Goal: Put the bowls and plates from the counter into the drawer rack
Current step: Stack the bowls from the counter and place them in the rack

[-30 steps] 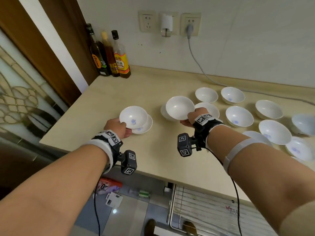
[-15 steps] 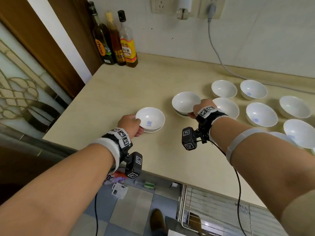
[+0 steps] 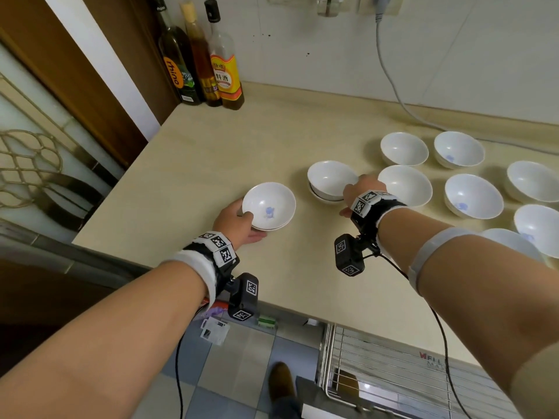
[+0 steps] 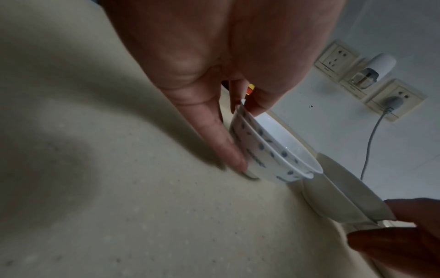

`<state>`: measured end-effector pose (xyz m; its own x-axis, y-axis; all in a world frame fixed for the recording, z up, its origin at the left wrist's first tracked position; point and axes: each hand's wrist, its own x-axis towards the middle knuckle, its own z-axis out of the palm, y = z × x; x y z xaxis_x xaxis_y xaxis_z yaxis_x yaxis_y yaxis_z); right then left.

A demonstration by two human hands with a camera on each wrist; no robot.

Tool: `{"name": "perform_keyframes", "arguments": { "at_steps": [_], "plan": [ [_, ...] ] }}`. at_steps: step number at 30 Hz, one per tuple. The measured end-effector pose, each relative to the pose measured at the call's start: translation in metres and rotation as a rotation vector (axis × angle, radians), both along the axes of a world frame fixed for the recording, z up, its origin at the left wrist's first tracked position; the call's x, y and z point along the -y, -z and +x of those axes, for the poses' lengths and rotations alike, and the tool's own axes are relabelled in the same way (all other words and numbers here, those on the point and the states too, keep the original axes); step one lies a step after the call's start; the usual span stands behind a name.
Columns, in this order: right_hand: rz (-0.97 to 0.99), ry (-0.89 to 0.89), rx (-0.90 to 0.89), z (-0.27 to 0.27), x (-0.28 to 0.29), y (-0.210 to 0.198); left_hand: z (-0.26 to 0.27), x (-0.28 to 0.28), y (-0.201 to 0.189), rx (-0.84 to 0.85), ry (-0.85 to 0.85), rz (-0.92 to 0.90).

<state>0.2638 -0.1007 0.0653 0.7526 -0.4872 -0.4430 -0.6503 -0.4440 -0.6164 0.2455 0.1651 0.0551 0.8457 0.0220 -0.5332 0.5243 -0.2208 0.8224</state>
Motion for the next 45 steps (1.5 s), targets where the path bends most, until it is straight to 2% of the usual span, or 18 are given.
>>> {"name": "perform_keyframes", "arguments": {
  "at_steps": [4,6,10,12,16,21,25,28,32,34,39,42,45],
  "plan": [
    [0.226,-0.007,0.008,-0.004,-0.001,0.003,-0.004,0.003,-0.001,-0.033,-0.057,-0.100],
    [0.267,0.026,0.023,-0.008,-0.003,-0.003,-0.008,0.005,0.000,-0.056,-0.052,-0.128],
    [0.210,0.066,0.055,-0.019,-0.009,-0.024,-0.014,0.010,-0.004,-0.105,0.002,-0.195],
    [0.280,0.096,0.121,-0.025,-0.017,-0.040,-0.017,0.015,-0.006,-0.133,0.027,-0.240],
    [0.324,-0.017,0.112,-0.037,-0.038,-0.059,-0.027,0.023,-0.014,-0.207,0.048,-0.322],
    [0.195,-0.188,0.027,-0.053,-0.063,-0.053,-0.032,0.023,-0.018,-0.262,-0.027,-0.362],
    [0.059,-0.259,0.005,-0.055,-0.074,-0.045,-0.035,0.023,-0.018,-0.266,0.003,-0.353],
    [-0.040,-0.261,0.012,-0.057,-0.080,-0.039,-0.038,0.030,-0.017,-0.213,0.059,-0.299],
    [-0.050,-0.245,0.041,-0.064,-0.082,-0.030,-0.039,0.038,-0.015,-0.159,0.017,-0.317],
    [0.058,-0.210,0.008,-0.068,-0.079,-0.030,-0.040,0.039,-0.015,-0.152,-0.003,-0.338],
    [0.564,-0.033,-0.143,-0.090,-0.068,-0.038,-0.059,0.037,-0.013,-0.152,0.018,-0.325],
    [0.673,-0.039,-0.214,-0.112,-0.058,-0.036,-0.087,0.035,-0.018,-0.161,0.042,-0.304],
    [0.716,-0.127,-0.253,-0.136,-0.050,-0.032,-0.120,0.038,-0.024,-0.154,0.058,-0.259]
  ]
}}
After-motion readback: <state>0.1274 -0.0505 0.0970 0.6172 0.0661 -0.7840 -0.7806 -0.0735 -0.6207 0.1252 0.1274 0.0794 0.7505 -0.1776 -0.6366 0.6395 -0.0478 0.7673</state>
